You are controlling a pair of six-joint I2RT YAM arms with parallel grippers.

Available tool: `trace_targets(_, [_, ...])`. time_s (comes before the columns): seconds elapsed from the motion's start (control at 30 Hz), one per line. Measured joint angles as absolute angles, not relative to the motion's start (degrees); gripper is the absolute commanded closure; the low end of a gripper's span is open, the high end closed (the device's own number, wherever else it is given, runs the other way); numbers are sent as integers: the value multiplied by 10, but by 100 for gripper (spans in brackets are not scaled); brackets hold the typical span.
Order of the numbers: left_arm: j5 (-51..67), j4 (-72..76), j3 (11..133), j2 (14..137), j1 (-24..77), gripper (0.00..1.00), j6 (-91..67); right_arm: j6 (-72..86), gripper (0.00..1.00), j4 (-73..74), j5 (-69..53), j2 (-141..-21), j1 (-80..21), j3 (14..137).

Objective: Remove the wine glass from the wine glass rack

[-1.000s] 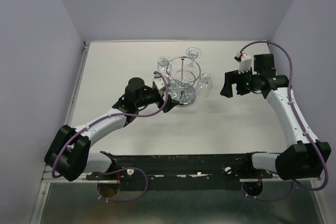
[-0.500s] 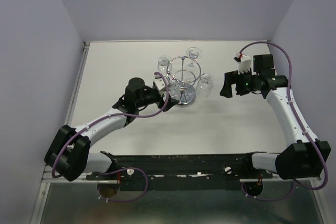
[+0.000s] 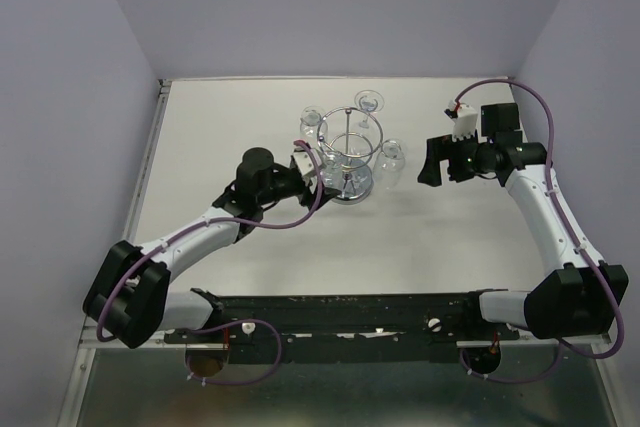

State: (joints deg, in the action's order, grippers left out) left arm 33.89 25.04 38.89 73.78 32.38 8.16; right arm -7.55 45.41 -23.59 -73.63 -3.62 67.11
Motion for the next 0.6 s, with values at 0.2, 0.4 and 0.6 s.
trace_targets(0.2, [339, 236, 389, 717, 324, 100, 81, -76, 0, 449, -237, -736, -36, 671])
trace_targets(0.4, [336, 216, 389, 684, 324, 100, 82, -75, 0, 442, -244, -736, -36, 671])
trace_targets(0.6, [328, 184, 389, 659, 323, 100, 84, -75, 0, 437, -249, -736, -36, 671])
